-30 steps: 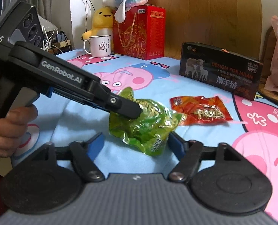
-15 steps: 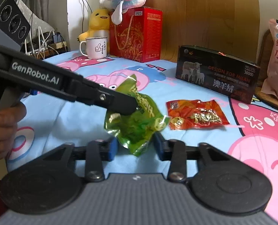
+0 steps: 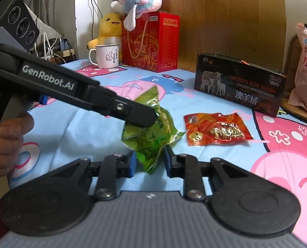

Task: Organize snacks
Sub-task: 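Lift the candy bag and carry it over the dark tin box, then drop the candy bag into the tin by opening the left tool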

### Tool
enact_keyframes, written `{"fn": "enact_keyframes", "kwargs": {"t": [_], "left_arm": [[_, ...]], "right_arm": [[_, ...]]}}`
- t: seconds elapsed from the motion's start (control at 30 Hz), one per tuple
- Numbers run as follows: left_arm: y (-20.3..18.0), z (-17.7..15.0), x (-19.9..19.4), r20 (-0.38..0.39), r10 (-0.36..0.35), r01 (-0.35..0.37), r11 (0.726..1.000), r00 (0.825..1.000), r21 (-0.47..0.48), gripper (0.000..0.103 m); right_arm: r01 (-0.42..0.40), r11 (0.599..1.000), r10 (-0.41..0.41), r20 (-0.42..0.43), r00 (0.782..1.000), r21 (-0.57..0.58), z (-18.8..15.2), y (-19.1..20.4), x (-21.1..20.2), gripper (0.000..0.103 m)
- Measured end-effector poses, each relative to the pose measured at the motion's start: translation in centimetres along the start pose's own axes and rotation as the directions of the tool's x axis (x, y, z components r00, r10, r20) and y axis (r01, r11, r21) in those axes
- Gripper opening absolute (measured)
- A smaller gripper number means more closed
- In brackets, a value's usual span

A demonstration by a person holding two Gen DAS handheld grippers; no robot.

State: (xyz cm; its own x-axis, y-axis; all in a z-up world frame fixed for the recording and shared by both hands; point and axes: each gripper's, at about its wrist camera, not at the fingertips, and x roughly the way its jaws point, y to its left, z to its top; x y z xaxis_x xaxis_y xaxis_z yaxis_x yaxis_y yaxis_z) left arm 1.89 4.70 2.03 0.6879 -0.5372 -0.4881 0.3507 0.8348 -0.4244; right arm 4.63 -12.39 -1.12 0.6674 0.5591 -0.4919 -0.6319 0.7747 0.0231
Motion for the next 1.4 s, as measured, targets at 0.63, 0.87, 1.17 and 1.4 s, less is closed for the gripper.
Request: {"fn": "enact_keyframes", "kwargs": {"t": [0.63, 0.87, 1.17, 1.4], "left_arm": [[-2.0, 11.6, 4.4, 0.17, 0.01, -0.042, 0.981, 0.985, 0.19, 0.021], [0.8, 16.2, 10.7, 0.197, 0.138, -0.169, 0.975, 0.971, 0.148, 0.038], [3.5, 16.0, 10.3, 0.185, 0.238, -0.252, 0.966, 0.954, 0.057, 0.045], [4.2, 10.7, 7.0, 0.022, 0.111, -0.109, 0.992, 0.994, -0.055, 0.045]], "right_arm": [[0.257, 0.96, -0.222, 0.252, 0.942, -0.113, 7.7, -5.3, 2.7, 0.025], [0.374, 0.915, -0.327, 0.261, 0.908, -0.154, 11.4, -9.6, 8.6, 0.03], [0.3, 0.953, -0.283, 0.23, 0.931, -0.044, 9.6, -11.2, 6.3, 0.045], [0.151, 0.962, -0.166, 0.047, 0.985, 0.227, 4.9, -13.6, 2.6, 0.046]]}}
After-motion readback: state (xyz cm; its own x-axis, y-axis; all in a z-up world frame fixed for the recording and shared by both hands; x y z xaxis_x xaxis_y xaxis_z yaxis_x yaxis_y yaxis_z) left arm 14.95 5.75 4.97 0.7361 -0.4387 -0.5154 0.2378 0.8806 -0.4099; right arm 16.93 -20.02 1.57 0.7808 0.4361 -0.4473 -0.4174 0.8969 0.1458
